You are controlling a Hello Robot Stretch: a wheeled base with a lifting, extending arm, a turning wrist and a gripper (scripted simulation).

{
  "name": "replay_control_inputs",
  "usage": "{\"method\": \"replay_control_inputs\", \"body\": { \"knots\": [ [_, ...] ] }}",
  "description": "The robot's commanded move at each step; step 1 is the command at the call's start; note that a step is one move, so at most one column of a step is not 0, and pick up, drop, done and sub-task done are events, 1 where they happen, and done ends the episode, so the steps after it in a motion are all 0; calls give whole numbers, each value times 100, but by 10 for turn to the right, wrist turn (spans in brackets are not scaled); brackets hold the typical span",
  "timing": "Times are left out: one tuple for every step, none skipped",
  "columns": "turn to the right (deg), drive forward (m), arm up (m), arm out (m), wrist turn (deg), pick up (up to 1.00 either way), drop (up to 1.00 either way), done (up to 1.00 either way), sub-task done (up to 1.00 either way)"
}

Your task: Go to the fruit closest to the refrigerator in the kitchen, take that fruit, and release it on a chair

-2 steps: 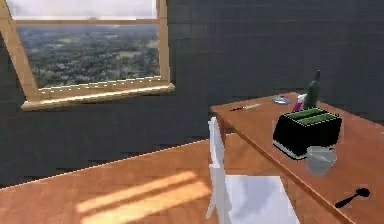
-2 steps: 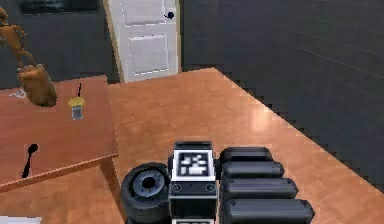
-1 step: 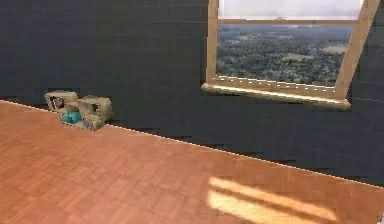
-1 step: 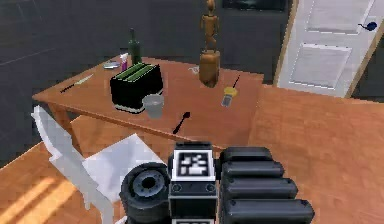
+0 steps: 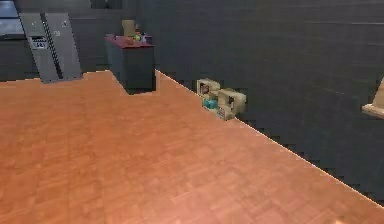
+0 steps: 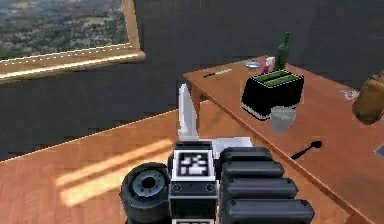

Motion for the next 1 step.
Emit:
{"method": "replay_control_inputs", "body": {
  "knots": [
    [450,0,0,0,0,0,0,0,0]
  ]
}}
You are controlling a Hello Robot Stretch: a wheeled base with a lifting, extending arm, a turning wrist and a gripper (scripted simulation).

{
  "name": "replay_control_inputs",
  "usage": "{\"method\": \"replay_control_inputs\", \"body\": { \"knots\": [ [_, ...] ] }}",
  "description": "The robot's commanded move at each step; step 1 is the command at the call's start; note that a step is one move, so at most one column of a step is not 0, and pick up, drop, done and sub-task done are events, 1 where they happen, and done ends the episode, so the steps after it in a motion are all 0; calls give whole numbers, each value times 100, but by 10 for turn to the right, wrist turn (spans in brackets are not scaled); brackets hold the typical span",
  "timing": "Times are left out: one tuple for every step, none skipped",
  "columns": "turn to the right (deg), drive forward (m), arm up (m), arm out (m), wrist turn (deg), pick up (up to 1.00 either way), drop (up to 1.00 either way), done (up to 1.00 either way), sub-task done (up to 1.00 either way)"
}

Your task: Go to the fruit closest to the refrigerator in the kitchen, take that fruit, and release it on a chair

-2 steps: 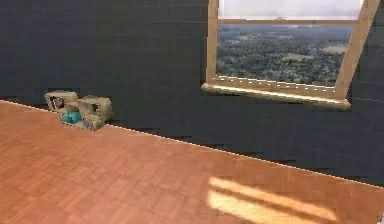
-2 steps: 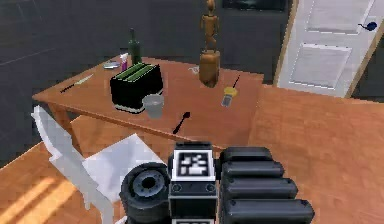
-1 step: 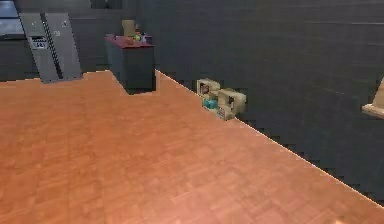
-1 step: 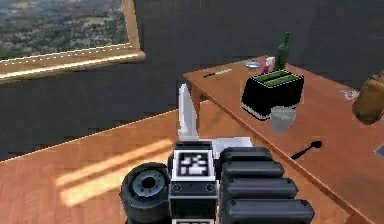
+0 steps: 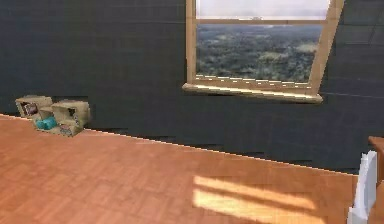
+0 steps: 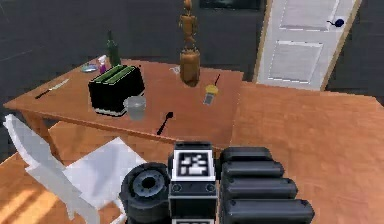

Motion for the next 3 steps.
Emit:
{"method": "replay_control_inputs", "body": {
  "knots": [
    [450,0,0,0,0,0,0,0,0],
    [450,0,0,0,0,0,0,0,0],
    [300,0,0,0,0,0,0,0,0]
  ]
}}
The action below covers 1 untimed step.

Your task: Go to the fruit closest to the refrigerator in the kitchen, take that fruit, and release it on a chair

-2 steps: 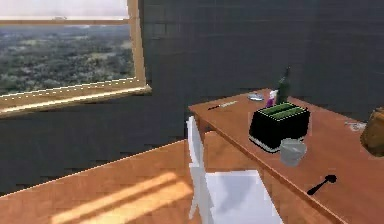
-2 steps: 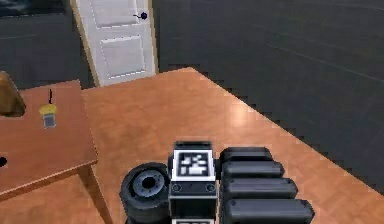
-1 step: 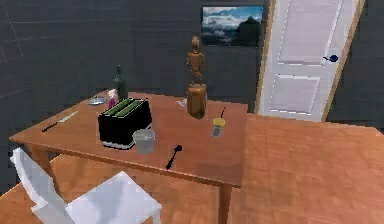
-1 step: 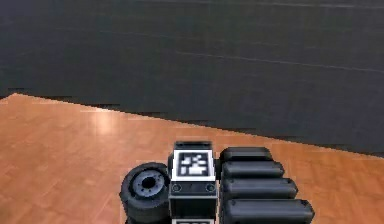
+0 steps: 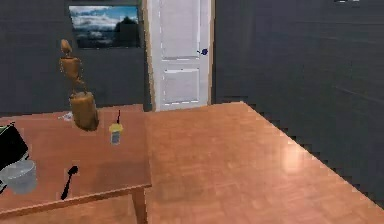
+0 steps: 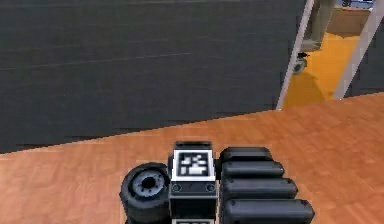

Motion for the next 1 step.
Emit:
{"method": "replay_control_inputs", "body": {
  "knots": [
    [-450,0,0,0,0,0,0,0,0]
  ]
}}
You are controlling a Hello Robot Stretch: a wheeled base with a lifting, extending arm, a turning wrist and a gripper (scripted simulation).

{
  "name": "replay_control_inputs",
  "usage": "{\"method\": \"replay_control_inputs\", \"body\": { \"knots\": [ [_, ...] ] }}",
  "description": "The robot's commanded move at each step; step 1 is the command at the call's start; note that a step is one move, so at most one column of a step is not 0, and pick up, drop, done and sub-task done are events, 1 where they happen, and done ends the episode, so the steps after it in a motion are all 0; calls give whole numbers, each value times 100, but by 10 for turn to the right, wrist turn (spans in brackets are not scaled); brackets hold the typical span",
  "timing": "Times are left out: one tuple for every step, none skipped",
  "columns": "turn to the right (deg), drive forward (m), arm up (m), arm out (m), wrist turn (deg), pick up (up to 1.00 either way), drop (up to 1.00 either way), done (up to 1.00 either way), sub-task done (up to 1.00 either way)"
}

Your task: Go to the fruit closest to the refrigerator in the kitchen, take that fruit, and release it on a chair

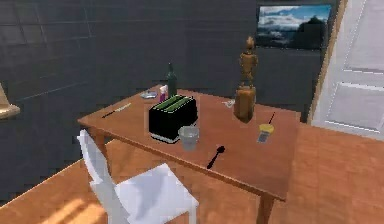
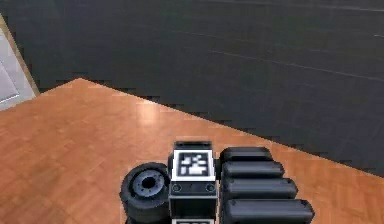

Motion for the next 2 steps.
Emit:
{"method": "replay_control_inputs", "body": {
  "knots": [
    [-450,0,0,0,0,0,0,0,0],
    [-450,0,0,0,0,0,0,0,0]
  ]
}}
